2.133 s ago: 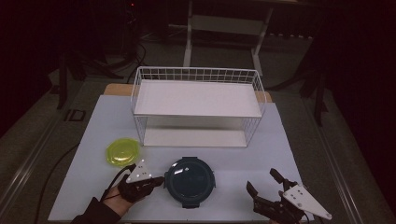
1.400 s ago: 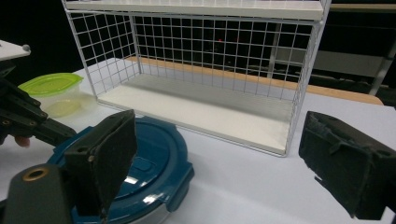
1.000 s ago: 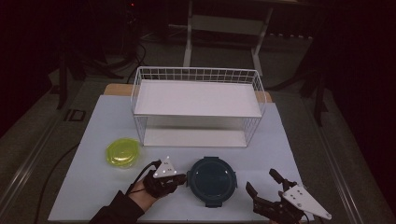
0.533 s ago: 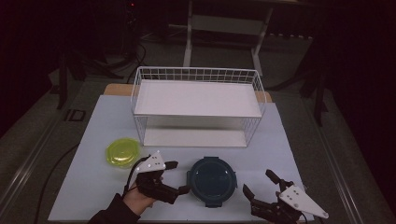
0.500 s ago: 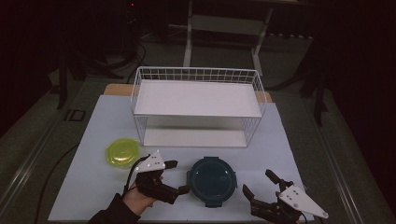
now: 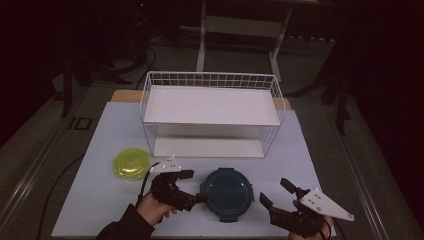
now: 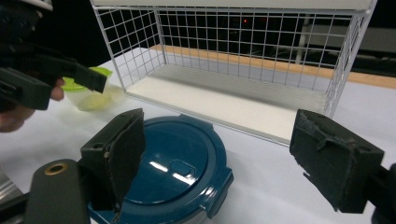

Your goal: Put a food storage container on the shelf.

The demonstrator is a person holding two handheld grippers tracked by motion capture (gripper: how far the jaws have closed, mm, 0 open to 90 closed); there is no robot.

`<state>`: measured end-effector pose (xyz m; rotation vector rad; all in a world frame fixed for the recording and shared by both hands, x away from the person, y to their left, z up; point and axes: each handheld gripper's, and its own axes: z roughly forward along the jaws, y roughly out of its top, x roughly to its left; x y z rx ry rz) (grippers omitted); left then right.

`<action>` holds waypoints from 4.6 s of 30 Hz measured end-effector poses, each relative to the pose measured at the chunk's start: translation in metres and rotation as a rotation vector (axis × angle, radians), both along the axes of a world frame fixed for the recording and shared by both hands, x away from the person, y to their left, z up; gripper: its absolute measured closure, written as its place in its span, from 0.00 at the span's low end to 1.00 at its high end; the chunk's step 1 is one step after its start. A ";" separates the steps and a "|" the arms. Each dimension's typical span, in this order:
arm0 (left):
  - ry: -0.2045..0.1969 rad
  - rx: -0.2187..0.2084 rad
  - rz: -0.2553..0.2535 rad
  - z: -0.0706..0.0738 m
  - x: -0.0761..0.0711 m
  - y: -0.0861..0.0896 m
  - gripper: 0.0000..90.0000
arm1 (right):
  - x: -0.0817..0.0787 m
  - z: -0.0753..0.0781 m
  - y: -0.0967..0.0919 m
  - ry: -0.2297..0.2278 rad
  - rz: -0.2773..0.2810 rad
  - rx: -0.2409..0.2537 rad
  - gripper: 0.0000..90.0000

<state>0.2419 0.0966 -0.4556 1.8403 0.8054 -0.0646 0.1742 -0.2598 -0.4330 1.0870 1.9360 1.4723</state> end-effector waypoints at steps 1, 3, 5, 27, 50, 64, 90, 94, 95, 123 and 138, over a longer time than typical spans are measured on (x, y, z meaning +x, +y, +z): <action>0.008 -0.012 0.013 -0.001 0.001 0.001 0.02 | 0.002 0.000 0.000 -0.004 0.000 -0.005 0.20; 0.017 -0.006 0.017 -0.003 0.004 0.001 0.02 | 0.007 0.001 0.001 -0.007 0.004 -0.042 0.20; 0.035 -0.007 0.007 -0.008 0.008 0.000 0.02 | 0.012 0.001 0.001 0.011 0.020 -0.032 0.20; 0.452 -0.057 0.022 -0.065 0.038 0.001 0.31 | 0.042 -0.022 0.008 0.239 0.113 -0.046 0.16; 0.516 -0.063 -0.024 -0.065 0.036 -0.003 0.57 | 0.047 -0.042 -0.003 0.377 0.096 -0.026 0.34; 0.411 -0.038 -0.092 -0.060 0.024 -0.001 0.59 | 0.055 -0.055 -0.003 0.528 0.183 0.034 0.45; 0.381 -0.042 -0.112 -0.059 0.021 -0.002 0.60 | 0.075 -0.072 -0.013 0.760 0.329 0.225 0.60; 0.408 -0.067 -0.081 -0.061 0.021 -0.001 0.61 | 0.074 -0.072 -0.013 0.760 0.322 0.227 0.60; 0.420 -0.077 -0.076 -0.062 0.021 0.000 0.61 | 0.072 -0.071 -0.013 0.761 0.317 0.227 0.60; 0.339 -0.112 -0.054 -0.009 0.026 0.007 0.63 | 0.072 -0.031 -0.006 0.662 0.296 0.261 0.63; 0.253 -0.125 -0.026 0.037 0.041 0.017 0.63 | 0.095 0.013 0.002 0.587 0.320 0.265 0.63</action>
